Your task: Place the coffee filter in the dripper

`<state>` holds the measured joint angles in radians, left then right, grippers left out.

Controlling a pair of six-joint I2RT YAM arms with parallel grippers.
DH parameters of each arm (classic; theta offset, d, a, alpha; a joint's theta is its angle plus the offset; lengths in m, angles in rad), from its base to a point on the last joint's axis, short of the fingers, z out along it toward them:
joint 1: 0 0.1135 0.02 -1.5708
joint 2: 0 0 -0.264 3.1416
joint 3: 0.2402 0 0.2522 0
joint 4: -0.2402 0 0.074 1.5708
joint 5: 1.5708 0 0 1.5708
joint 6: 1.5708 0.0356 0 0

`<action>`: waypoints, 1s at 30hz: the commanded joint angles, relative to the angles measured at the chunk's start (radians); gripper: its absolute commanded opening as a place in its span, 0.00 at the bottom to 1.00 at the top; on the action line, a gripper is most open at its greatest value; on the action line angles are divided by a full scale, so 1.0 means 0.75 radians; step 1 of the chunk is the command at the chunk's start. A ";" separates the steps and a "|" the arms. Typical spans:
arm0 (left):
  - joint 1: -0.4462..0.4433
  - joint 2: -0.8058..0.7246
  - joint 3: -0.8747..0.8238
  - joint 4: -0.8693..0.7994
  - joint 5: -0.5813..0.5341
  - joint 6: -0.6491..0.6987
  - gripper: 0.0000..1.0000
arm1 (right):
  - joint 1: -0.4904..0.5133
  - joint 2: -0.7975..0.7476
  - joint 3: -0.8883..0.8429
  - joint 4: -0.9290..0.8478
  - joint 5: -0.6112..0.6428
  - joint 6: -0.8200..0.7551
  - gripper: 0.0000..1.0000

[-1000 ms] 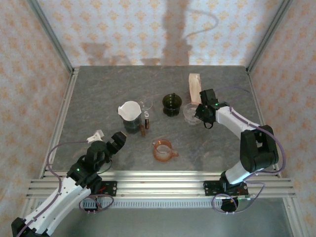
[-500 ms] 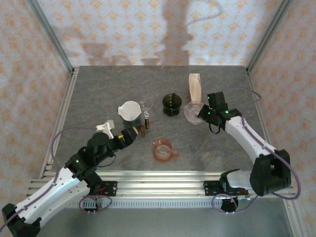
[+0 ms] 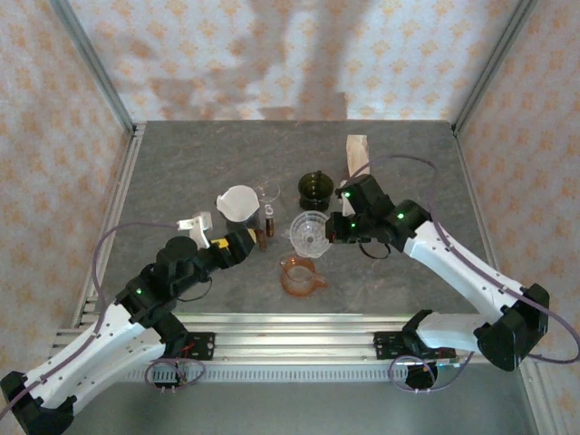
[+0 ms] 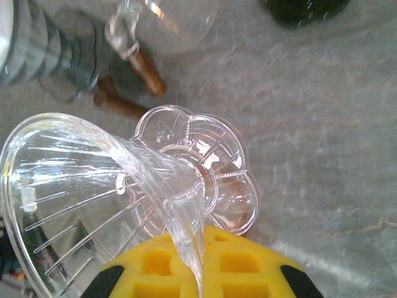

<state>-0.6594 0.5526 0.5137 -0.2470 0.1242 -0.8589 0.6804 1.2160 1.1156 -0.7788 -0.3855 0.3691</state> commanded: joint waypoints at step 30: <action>-0.005 0.015 0.029 -0.024 0.003 0.060 0.99 | 0.137 0.114 -0.055 -0.023 -0.104 0.088 0.02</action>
<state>-0.6594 0.5655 0.5156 -0.2504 0.1272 -0.8356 0.7784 1.3037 1.0904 -0.8127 -0.4534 0.4187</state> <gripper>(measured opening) 0.994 0.054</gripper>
